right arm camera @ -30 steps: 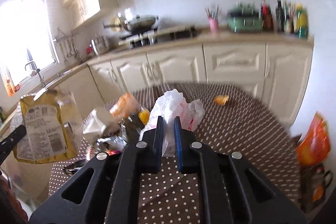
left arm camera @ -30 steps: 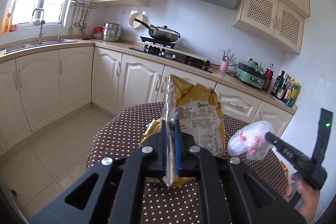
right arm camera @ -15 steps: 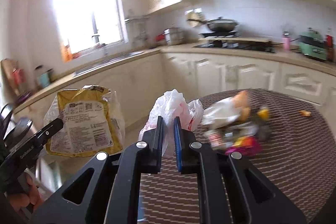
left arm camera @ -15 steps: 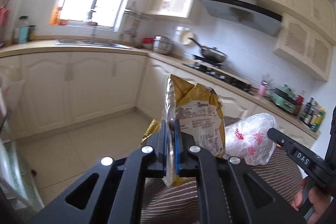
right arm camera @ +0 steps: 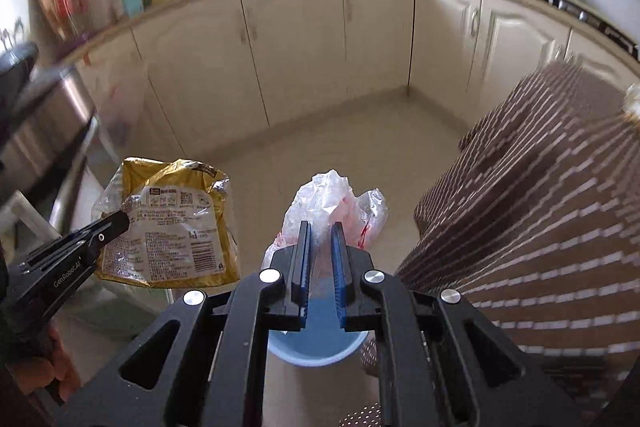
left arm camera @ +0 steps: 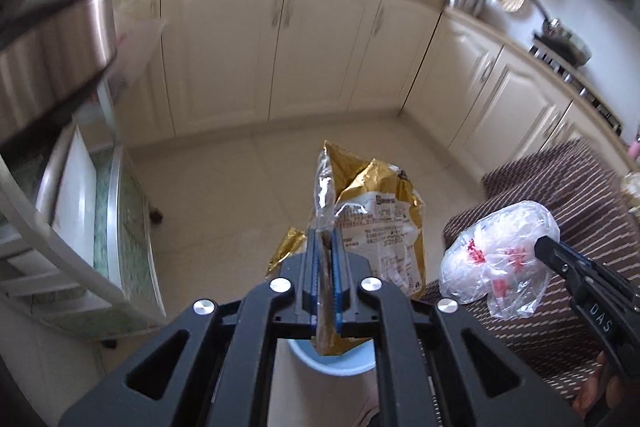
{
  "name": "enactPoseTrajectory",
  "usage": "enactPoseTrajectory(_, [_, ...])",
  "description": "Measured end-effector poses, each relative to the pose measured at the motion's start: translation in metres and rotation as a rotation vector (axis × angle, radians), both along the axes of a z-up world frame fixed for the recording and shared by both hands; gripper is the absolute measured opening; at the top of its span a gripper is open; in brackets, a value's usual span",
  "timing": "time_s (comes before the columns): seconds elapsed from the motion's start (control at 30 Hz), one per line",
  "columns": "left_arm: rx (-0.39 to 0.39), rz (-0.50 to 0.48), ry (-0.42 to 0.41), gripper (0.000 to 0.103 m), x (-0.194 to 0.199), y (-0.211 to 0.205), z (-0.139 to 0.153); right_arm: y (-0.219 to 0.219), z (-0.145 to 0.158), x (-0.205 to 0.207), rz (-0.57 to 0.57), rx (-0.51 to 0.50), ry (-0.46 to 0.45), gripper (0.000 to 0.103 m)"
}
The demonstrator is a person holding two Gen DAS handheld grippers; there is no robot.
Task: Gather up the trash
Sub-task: 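Carry both bags over the blue bucket and open both tools to drop them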
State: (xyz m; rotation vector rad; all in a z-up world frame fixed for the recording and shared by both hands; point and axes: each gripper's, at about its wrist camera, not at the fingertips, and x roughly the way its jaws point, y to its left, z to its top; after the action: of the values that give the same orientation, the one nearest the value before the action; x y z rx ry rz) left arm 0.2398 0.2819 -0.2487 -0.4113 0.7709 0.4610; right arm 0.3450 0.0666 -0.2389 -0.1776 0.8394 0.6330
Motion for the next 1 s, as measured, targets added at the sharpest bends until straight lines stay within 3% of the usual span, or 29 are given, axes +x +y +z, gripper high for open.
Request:
enactPoseTrajectory(0.17, [-0.074,-0.026,0.141,0.005,0.034,0.002,-0.077,0.019,-0.064,0.023,-0.007,-0.093,0.093,0.009])
enactPoseTrajectory(0.33, [-0.171,-0.076,0.198,0.006,0.066,-0.001,-0.123,0.023,-0.102,0.043,-0.025,-0.141,0.14,0.009])
enactPoseTrajectory(0.37, [-0.182,-0.086,0.205,0.01,0.072,-0.003,-0.13,0.024,-0.108,0.046,-0.029,-0.15,0.143,0.009])
enactPoseTrajectory(0.4, [-0.184,-0.087,0.203,0.012,0.074,-0.003,-0.133,0.028,-0.112,0.049,-0.031,-0.156,0.146,0.009])
enactPoseTrajectory(0.47, [-0.213,-0.107,0.19,0.03,0.08,-0.003,-0.141,0.031,-0.119,0.052,-0.035,-0.161,0.156,0.009])
enactPoseTrajectory(0.77, [-0.265,-0.122,0.205,0.039,0.071,-0.006,-0.15,0.045,-0.134,0.054,-0.016,-0.178,0.192,0.009])
enactPoseTrajectory(1.0, [-0.269,-0.082,0.195,0.045,0.059,0.004,-0.138,0.058,-0.13,0.05,0.001,-0.156,0.203,0.009])
